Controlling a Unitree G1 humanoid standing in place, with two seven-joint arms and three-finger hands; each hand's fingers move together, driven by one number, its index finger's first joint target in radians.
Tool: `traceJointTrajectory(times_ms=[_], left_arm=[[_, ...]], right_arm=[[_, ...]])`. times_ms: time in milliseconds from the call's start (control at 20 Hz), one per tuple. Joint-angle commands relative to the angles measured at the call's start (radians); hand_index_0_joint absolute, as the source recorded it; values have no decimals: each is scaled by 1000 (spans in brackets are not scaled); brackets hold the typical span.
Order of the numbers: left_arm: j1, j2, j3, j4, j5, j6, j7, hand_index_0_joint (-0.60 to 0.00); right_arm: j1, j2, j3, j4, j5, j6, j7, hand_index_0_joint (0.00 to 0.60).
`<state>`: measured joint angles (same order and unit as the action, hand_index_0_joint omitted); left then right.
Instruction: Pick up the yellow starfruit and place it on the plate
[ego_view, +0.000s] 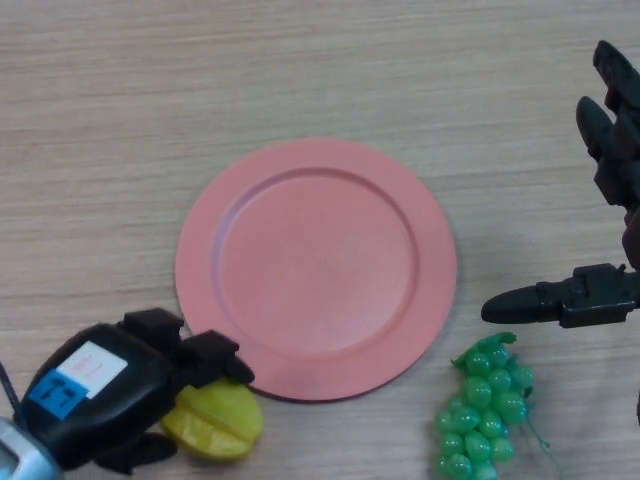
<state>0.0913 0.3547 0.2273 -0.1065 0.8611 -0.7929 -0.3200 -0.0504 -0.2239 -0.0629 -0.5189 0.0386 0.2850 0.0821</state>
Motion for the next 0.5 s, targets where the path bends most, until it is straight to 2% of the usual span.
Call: traceJointTrajectory(times_ms=[50,100,150,200,250,300,350,400,500], left_arm=[[-52,39,74,-45,-43,32,197,-600],[-54,47,62,-52,-81,59,171,-600],[-75,39,40,-64,-150,138,129,-600],[-82,38,33,-63,-161,155,124,-600],[-130,19,6,-36,-121,246,242,-600],[-145,23,-13,-20,-113,267,276,-600],[-187,24,-53,30,-89,309,367,-600],[-201,27,-68,49,-80,319,389,-600],[-228,10,-109,90,-125,357,412,-600]], right_arm=[[-37,-24,-41,-55,25,-173,-44,0],[-36,-24,-41,-56,28,-173,-44,0],[-37,-26,-41,-56,27,-171,-43,0],[-36,-26,-40,-56,24,-172,-42,0],[-39,-27,-41,-57,18,-167,-43,0],[-38,-27,-39,-56,14,-170,-44,0],[-37,-24,-34,-54,10,-173,-42,0],[-41,-25,-34,-54,10,-169,-41,0],[-44,-26,-39,-60,21,-166,-39,0]])
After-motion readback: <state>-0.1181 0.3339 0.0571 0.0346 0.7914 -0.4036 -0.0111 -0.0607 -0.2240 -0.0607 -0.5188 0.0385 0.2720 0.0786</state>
